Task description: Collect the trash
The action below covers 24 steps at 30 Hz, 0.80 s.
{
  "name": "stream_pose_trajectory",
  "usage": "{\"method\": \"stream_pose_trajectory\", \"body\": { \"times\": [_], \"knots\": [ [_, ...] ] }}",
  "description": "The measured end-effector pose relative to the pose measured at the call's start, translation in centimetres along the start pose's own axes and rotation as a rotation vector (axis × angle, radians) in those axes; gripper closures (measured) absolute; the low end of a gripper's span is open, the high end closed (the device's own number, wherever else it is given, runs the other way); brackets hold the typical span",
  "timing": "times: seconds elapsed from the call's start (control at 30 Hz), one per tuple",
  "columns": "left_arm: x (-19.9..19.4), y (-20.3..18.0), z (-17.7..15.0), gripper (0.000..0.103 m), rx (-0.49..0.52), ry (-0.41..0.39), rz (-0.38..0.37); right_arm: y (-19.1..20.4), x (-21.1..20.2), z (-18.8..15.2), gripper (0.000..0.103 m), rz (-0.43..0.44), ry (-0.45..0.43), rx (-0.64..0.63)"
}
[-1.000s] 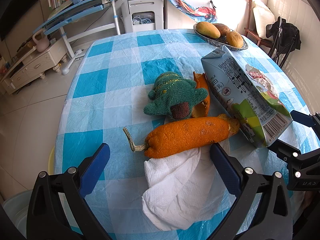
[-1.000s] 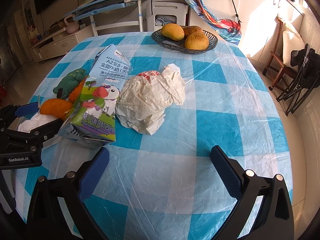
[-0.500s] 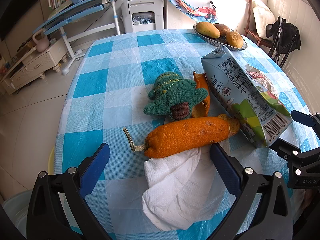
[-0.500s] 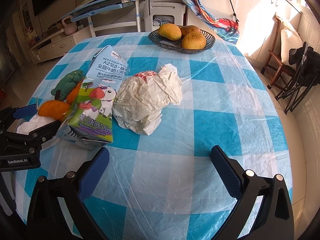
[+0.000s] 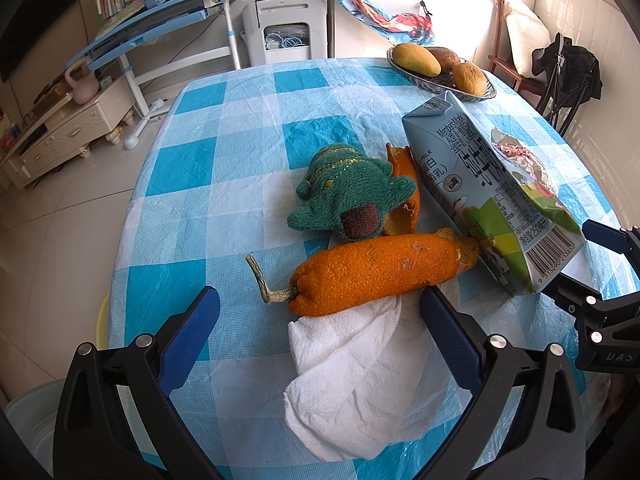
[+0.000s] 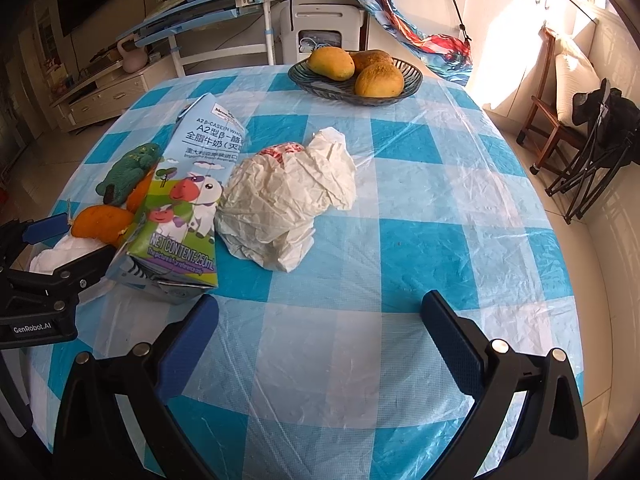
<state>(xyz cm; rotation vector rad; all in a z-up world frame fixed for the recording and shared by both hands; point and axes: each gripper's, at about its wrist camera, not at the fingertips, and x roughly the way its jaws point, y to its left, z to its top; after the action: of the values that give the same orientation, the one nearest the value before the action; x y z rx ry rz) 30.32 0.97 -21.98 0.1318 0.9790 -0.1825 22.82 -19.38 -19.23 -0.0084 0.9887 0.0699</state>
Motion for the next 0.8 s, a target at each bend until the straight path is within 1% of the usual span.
{"method": "stream_pose_trajectory", "body": {
  "times": [0.8],
  "knots": [
    [0.02, 0.0, 0.01, 0.006, 0.0, 0.0, 0.0, -0.18, 0.02, -0.02, 0.006, -0.022, -0.002, 0.026]
  ]
}}
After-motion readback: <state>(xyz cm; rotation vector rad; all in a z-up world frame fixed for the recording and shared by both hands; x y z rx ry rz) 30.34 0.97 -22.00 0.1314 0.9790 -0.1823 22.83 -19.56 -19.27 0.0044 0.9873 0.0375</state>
